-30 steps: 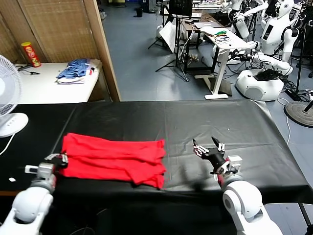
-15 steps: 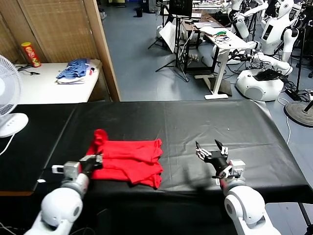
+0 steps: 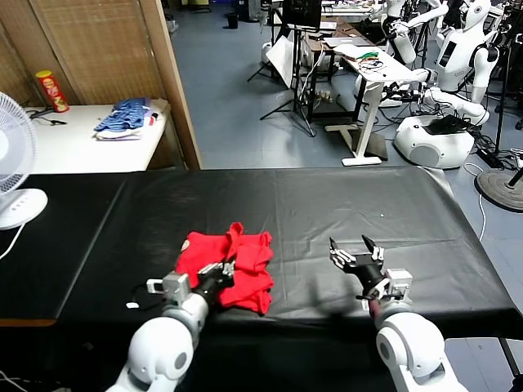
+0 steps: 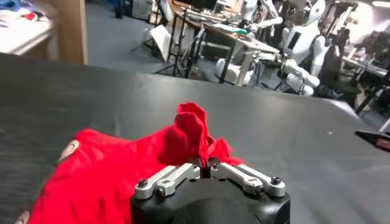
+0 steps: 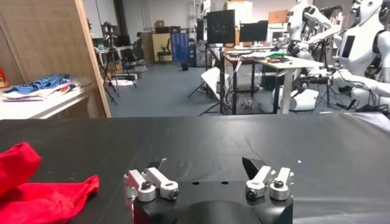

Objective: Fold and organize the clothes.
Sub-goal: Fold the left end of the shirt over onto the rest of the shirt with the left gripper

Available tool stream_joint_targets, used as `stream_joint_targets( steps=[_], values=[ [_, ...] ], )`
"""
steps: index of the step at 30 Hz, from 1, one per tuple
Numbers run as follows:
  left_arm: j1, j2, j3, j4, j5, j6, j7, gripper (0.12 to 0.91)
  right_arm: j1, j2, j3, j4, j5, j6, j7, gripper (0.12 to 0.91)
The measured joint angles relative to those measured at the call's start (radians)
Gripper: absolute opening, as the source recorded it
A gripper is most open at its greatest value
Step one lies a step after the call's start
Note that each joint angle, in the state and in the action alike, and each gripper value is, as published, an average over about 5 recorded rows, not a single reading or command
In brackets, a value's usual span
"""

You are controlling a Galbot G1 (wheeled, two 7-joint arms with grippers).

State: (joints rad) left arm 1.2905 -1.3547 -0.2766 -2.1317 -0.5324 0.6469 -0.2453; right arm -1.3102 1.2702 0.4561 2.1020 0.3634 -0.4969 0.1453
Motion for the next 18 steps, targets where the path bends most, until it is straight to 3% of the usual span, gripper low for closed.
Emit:
stream_joint_targets(
  steps=[13,16,18],
  values=[
    [-0.014,-0.076,0.027,0.046,0.034,-0.022,0.001,0.176,0.017,0.000,-0.028,-0.023,-0.010,0.000,-0.003,0.798],
    [-0.010,-0.092,0.030,0.048,0.004,-0.025,-0.002,0.280,0.027,0.000,-0.040,-0.032,-0.011,-0.001,-0.005,0.798],
    [-0.008,-0.101,0.030,0.042,-0.042,-0.024,-0.014,0.397,0.035,-0.001,-0.051,-0.039,-0.010,-0.002,-0.009,0.798]
  ],
)
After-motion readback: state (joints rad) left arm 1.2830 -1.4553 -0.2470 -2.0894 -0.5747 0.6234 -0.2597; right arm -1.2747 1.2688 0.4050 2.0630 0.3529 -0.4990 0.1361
